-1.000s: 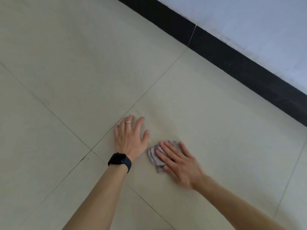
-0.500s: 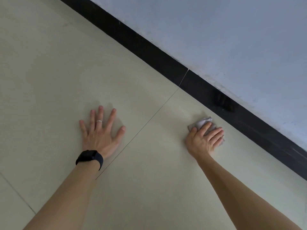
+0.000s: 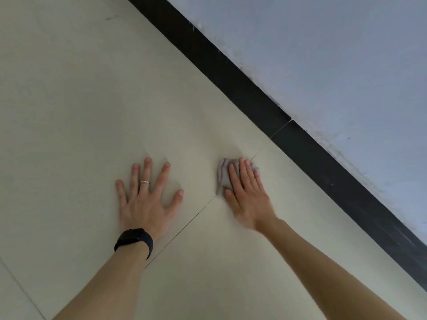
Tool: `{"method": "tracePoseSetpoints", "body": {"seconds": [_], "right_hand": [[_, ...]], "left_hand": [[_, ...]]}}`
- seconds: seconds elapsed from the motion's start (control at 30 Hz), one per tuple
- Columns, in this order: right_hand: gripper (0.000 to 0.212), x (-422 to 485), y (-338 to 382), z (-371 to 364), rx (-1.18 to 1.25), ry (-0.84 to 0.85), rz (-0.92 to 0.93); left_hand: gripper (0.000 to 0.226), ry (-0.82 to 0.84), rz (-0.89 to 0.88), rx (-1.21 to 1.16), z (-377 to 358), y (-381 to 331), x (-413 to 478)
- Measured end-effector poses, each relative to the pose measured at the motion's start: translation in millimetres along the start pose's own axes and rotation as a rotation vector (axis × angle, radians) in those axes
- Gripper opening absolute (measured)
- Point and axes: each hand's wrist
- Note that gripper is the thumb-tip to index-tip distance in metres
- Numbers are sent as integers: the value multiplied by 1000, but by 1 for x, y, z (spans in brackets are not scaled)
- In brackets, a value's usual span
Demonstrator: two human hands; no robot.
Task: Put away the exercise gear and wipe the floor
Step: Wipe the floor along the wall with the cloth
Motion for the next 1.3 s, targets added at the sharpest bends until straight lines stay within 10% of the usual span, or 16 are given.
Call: {"method": "tracePoseSetpoints", "body": {"seconds": [0.2,0.4,0.6,0.87,1.1,1.3], "right_hand": [[72,4,-58,14,126,-48,-479],[59,-52,0,-17,-123,54,268],[63,-7,8,-18,189,-113,-490],[59,-98,68,-58,-128,1,319],[65,-87,92,-65,206,-22,-412],[59,-175,191,-117,-145,29,539]], "left_hand": [[73,4,0,-26,4,-2,1],[72,15,12,-39,7,-1,-1],[71,34,2,-23,8,-2,0],[74,229,-84,-2,25,1,-5],[58,85,17,-28,24,100,-127],[59,181,162,-43,2,136,-175]]}}
Point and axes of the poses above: each hand's wrist, its own x-axis towards the middle knuckle, its own z-axis out of the back of the hand, y = z × x, and after that the axes turned 11 degrees about y, right-handed
